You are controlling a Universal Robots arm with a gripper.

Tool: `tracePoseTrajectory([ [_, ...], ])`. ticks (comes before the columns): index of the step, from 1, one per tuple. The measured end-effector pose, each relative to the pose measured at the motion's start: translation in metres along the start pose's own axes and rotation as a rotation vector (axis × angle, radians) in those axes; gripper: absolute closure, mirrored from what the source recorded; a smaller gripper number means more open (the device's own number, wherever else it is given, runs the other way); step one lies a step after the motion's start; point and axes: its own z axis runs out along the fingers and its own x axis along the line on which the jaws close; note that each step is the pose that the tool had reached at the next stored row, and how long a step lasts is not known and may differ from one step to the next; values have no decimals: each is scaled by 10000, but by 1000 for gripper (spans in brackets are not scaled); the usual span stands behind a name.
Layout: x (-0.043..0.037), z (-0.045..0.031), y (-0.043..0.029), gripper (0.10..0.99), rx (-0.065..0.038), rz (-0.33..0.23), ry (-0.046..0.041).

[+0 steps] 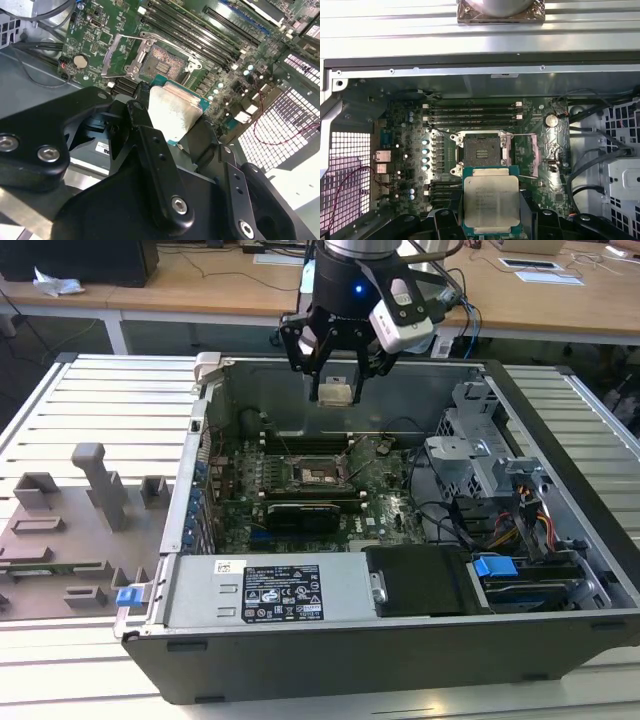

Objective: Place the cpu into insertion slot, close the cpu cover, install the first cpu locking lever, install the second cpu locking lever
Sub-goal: 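Place the cpu into insertion slot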

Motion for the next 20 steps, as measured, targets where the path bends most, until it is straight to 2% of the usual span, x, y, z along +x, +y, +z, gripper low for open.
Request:
tracePoseTrajectory([
  [20,-2,90,-8,545,0,1,0],
])
